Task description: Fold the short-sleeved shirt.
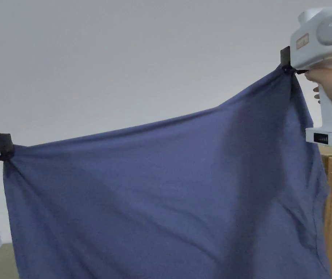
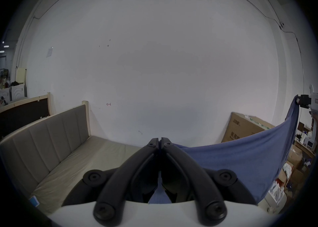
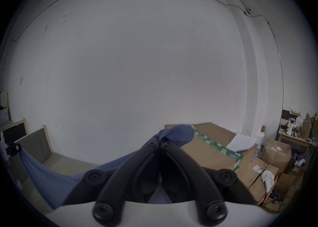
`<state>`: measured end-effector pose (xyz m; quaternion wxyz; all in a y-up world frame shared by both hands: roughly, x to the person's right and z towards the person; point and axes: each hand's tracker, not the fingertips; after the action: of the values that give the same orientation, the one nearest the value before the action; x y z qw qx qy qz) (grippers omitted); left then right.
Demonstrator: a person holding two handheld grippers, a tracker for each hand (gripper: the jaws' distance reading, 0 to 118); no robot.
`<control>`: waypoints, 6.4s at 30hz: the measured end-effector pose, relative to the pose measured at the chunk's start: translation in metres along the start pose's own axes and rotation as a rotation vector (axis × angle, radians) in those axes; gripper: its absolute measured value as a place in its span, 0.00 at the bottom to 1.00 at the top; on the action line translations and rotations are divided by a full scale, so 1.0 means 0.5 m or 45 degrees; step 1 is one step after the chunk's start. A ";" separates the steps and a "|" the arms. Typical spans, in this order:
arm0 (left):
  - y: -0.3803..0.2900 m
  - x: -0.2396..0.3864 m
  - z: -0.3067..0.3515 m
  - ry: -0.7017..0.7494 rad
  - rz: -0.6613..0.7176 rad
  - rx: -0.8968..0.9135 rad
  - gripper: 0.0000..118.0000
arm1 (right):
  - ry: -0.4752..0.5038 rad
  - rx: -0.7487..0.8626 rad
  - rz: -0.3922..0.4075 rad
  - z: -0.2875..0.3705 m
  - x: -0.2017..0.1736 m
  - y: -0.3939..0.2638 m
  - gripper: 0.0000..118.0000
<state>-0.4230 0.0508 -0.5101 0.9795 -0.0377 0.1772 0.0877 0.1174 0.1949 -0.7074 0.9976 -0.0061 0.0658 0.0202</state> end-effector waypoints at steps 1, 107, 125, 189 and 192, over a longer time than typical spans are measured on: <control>0.003 0.001 -0.017 0.000 0.008 0.014 0.01 | -0.007 0.025 0.002 -0.011 -0.003 0.010 0.00; -0.828 -0.112 0.722 -0.040 0.009 -0.967 0.01 | 0.167 -1.029 -0.269 0.748 0.217 -0.998 0.21; -0.819 -0.074 0.734 0.019 0.016 -1.059 0.01 | 0.297 -1.412 0.052 0.699 0.183 -1.180 0.28; -0.711 -0.092 0.777 0.043 0.060 -0.492 0.01 | 0.476 -0.523 -0.364 0.792 0.073 -0.890 0.04; -0.725 -0.124 0.704 0.023 0.089 -0.825 0.01 | 0.474 -0.513 -0.275 0.794 0.050 -0.880 0.04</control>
<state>-0.2933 -0.2782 -0.1437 0.9114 -0.3421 0.1499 0.1729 0.2123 -0.2379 -0.3128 0.9434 -0.2147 0.2415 -0.0747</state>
